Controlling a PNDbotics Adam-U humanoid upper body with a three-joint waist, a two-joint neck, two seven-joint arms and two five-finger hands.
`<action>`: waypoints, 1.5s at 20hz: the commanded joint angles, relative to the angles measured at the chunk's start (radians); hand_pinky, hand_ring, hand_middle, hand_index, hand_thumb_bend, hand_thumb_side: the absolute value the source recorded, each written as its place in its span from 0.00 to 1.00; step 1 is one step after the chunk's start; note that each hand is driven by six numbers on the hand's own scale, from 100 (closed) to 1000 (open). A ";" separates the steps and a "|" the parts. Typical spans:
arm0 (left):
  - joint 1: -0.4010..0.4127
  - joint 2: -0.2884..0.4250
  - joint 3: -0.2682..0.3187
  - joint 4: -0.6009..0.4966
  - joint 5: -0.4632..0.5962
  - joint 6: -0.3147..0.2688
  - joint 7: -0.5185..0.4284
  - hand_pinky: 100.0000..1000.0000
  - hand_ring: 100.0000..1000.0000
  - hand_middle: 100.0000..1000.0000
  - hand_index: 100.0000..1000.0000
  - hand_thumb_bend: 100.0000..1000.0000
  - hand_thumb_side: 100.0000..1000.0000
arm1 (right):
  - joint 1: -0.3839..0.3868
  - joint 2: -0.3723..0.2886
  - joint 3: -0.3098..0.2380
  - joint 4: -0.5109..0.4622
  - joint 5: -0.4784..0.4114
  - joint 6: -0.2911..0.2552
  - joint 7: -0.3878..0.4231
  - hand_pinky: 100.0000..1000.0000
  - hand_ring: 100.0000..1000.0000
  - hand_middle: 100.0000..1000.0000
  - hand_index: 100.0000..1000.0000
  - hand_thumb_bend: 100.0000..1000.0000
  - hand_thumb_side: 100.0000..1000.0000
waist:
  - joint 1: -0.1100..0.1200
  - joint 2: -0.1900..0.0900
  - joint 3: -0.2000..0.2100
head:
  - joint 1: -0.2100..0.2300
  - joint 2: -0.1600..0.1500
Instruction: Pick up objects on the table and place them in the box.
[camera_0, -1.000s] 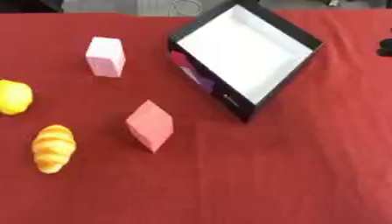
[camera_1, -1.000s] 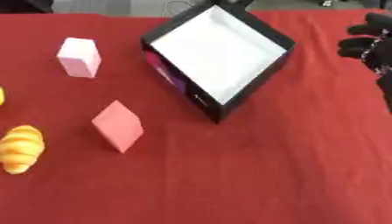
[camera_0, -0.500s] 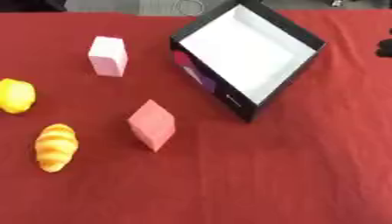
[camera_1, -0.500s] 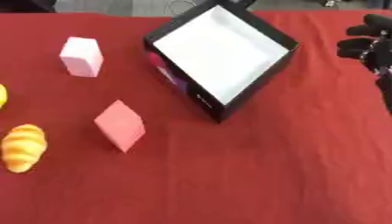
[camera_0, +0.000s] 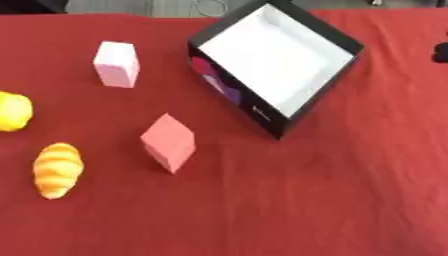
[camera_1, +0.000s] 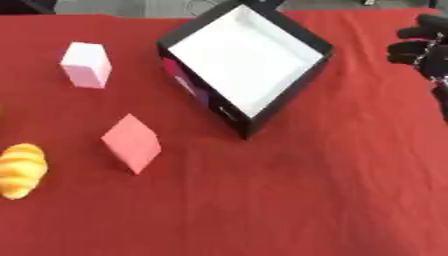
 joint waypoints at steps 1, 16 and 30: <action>-0.070 0.086 -0.044 0.083 -0.080 -0.071 -0.104 0.92 0.88 0.84 0.88 0.22 0.44 | -0.005 -0.034 0.001 -0.021 -0.001 -0.012 0.003 0.77 0.74 0.73 0.86 0.14 0.53 | 0.003 0.004 -0.006 | -0.001 -0.020; -0.448 -0.109 -0.204 0.474 -0.422 -0.291 -0.527 0.91 0.88 0.81 0.86 0.56 0.15 | -0.027 -0.037 0.039 -0.014 0.011 -0.039 0.043 0.77 0.74 0.73 0.86 0.13 0.53 | 0.006 0.027 -0.059 | 0.055 -0.044; -0.547 -0.243 -0.244 0.574 -0.482 -0.330 -0.605 0.91 0.88 0.82 0.87 0.53 0.26 | -0.042 -0.037 0.053 -0.003 0.004 -0.030 0.060 0.77 0.74 0.73 0.86 0.13 0.54 | 0.012 0.023 -0.067 | 0.085 -0.055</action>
